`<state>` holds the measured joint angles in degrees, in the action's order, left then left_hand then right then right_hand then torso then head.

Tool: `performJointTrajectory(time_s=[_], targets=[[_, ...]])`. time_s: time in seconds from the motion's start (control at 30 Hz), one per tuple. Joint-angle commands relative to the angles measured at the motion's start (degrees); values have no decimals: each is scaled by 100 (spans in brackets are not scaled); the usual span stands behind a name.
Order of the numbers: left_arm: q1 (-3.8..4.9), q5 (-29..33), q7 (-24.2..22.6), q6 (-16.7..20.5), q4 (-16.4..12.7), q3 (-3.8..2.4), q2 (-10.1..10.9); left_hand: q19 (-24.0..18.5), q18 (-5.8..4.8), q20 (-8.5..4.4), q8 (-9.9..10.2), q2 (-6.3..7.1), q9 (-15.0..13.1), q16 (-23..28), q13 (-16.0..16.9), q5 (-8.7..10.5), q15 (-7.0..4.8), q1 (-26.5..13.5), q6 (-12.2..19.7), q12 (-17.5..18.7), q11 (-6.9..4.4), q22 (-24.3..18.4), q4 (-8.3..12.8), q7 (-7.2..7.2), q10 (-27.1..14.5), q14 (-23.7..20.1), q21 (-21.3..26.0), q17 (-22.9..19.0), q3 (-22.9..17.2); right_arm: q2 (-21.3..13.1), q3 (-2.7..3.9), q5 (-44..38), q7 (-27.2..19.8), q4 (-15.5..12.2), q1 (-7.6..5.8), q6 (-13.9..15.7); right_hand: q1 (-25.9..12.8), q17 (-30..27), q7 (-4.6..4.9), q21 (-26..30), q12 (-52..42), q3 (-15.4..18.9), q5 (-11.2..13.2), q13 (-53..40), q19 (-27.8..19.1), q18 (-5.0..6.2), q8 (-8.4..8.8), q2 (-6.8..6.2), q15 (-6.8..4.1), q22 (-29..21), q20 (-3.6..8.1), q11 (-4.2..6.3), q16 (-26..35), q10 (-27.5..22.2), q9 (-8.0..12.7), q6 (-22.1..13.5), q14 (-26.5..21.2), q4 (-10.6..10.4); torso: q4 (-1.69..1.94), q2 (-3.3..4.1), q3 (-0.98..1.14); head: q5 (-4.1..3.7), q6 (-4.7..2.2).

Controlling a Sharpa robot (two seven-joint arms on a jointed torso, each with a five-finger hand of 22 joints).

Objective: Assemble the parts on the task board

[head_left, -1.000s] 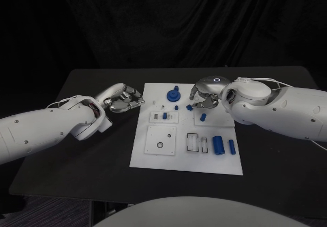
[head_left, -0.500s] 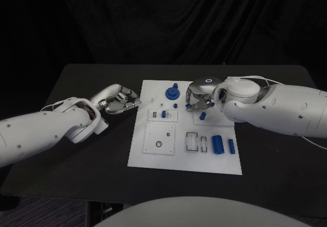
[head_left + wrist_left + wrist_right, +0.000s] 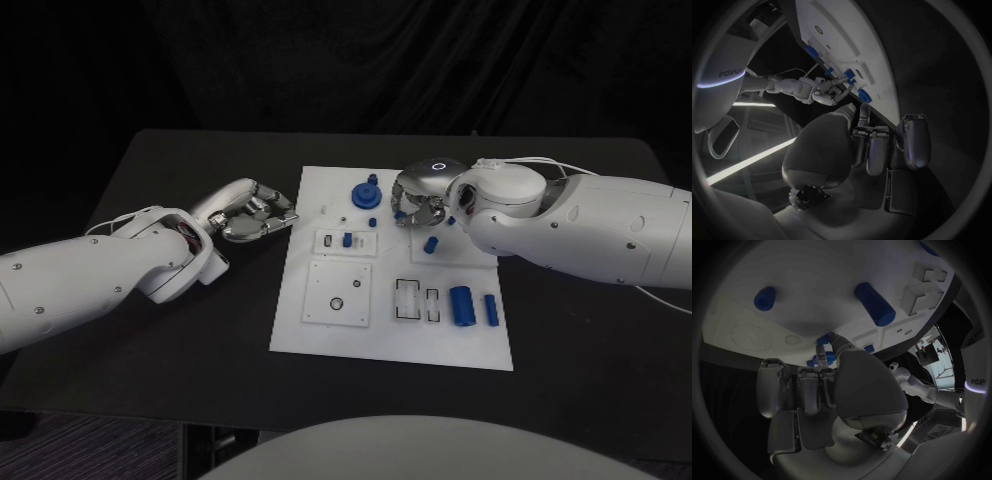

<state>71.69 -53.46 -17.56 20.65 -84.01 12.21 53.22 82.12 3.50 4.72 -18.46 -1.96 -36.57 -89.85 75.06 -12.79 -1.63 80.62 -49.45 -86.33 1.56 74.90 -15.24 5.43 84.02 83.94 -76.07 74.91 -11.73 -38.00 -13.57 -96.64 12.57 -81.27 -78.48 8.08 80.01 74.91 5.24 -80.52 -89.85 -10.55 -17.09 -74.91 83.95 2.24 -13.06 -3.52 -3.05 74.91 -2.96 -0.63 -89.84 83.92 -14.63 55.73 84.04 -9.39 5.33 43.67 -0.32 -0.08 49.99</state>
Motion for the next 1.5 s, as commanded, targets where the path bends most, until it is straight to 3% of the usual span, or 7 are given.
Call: performJointTrajectory(time_s=[0.03,0.53,0.73,0.9,1.1,1.23,1.5], targets=[[-6,11,-61,-101,-2,-5,-19,-42,-13,-4,-44,-15,6,-15,1205,-23,-8,46,-49,37,-35,1066,10,-10,196,606,17,1509,1,-1,-59,-84,77,9,75,-199,-18,1509,-111,2,-15,14,-40,-1509,229,7,-255,58,-75,1210,35,126,-16,608,-220,287,596,49,-11,-6,-1,33,1],[-23,11,-45,-203,53,-5,-77,-44,-12,-9,-68,-35,15,-15,1204,-61,-16,81,-99,38,-46,1065,13,-25,196,606,20,1509,1,-9,-59,-88,49,-1,83,-29,-372,1503,-380,70,-15,96,595,-1509,203,18,-1365,123,-247,1190,200,298,-8,608,-1539,226,594,-54,-2,-17,-4,43,1],[-29,11,-51,-232,66,-5,-99,-43,-13,-14,-74,-69,29,-15,1205,-102,-22,93,-120,36,-52,1066,-3,-30,199,606,17,1509,-4,-5,-59,-88,82,-4,87,32,-735,1493,-445,90,-15,168,678,-1509,202,20,-1938,242,-288,1186,239,353,8,608,-2243,61,591,-365,-8,-22,-3,61,1],[-35,111,-63,-267,81,-5,-121,-45,-12,-19,-71,-107,52,-15,1204,-202,-27,106,-130,38,-56,1065,-32,-33,199,606,19,1509,-10,-10,-59,40,106,-1,90,106,-1006,1486,-459,122,-15,168,778,-1509,192,27,-2102,443,-300,1177,253,364,17,608,-2497,22,588,-636,-15,-24,-6,84,1],[-46,241,-89,-281,91,-5,-129,-50,-12,-24,-61,-135,88,-15,1193,-387,-28,150,-130,52,-56,1064,-51,-30,185,606,23,1509,-28,-70,-59,199,108,-4,89,220,-1369,1463,-417,194,1,163,779,-1483,166,41,-1975,685,-277,1156,238,331,50,584,-2517,-56,580,-730,-7,-21,-3,103,1],[-54,281,-93,-279,87,-5,-111,-52,-11,-24,-60,-137,94,-15,1192,-418,-28,162,-132,53,-56,1063,-51,-30,184,606,26,1509,-32,-184,-59,247,81,-52,73,377,-1497,1435,-356,266,44,110,758,-1413,140,56,-1586,766,-238,1136,206,282,90,523,-2302,-41,571,-720,-5,-20,-3,112,1],[-60,299,-96,-283,88,-4,-90,-59,-9,-24,-59,-145,102,-15,1188,-461,-28,176,-133,59,-55,1060,-54,-28,178,606,36,1509,-39,-460,-59,389,-239,-322,-123,633,-999,1397,-131,341,107,-88,581,-1316,112,67,-635,431,-89,1120,76,101,146,435,-1681,-242,555,-619,-4,-24,-5,148,1]])
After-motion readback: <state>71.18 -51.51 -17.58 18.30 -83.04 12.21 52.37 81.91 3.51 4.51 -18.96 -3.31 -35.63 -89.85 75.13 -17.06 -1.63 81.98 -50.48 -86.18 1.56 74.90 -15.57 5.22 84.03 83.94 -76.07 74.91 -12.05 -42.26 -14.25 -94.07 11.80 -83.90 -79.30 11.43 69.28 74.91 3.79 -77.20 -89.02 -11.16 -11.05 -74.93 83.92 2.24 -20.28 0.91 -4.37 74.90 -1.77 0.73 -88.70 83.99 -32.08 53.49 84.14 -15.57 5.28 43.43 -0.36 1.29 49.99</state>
